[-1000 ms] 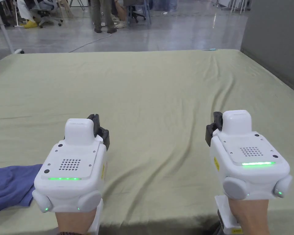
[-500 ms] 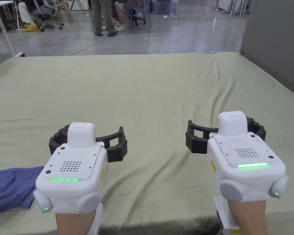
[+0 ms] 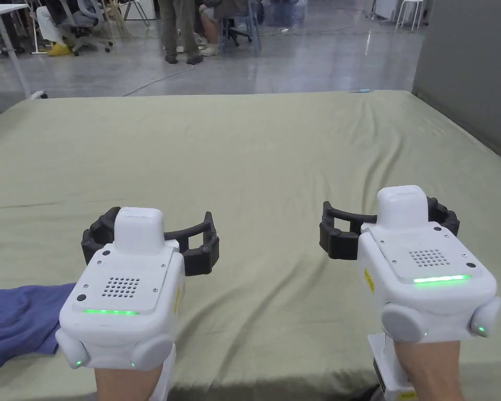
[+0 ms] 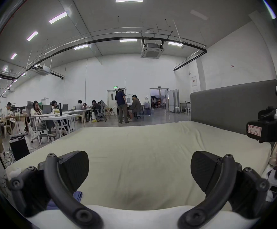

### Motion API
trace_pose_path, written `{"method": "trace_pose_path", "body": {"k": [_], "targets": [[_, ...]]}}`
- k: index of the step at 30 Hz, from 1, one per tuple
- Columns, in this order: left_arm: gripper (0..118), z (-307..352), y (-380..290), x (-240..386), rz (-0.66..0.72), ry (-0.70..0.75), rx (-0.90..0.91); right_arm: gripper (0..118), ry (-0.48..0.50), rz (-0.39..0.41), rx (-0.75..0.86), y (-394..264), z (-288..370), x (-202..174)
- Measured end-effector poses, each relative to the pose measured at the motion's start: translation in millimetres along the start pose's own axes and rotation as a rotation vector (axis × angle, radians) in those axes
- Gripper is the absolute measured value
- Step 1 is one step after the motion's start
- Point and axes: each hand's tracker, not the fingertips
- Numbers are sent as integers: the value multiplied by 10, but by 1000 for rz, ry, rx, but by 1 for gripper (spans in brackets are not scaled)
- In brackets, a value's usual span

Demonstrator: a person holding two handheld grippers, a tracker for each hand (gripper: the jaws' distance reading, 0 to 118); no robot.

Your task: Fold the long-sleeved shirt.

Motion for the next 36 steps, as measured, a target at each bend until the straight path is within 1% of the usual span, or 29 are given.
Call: {"method": "trace_pose_path", "body": {"k": [3,5,8,12,16,21,24,25,26,28,30,32,36], "targets": [[118,12,14,-6,-18,-12,-21,118,-4,6,-3,-5,-3,0],[118,14,12,-6,-14,-14,-18,118,11,8,-5,-12,-3,9],[118,14,30,1,-6,-15,-14,118,8,15,-4,-11,-16,14],[118,-5,48,40,-21,-14,-25,118,14,4,-5,-12,-27,44],[118,-47,41,34,-1,-24,-28,118,12,1,-6,-22,-52,56],[118,-88,67,7,-7,-26,-22,118,12,-4,-3,-13,-63,46],[118,-79,59,-45,23,-40,5,118,15,0,-8,-1,-81,30],[118,-72,42,-66,46,-62,38,118,20,-3,-7,0,-83,26],[118,-62,18,-77,48,-53,67,118,22,-21,-5,-6,-97,24],[118,-89,3,-52,24,-20,52,118,27,-52,-2,-9,-140,26],[118,-128,8,-55,5,-32,2,118,48,-54,3,-25,-188,26],[118,-135,-9,-66,10,-55,-5,118,22,-61,27,-48,-178,8],[118,-128,-17,-63,23,-34,1,118,-7,-29,12,1,-204,24]]}}
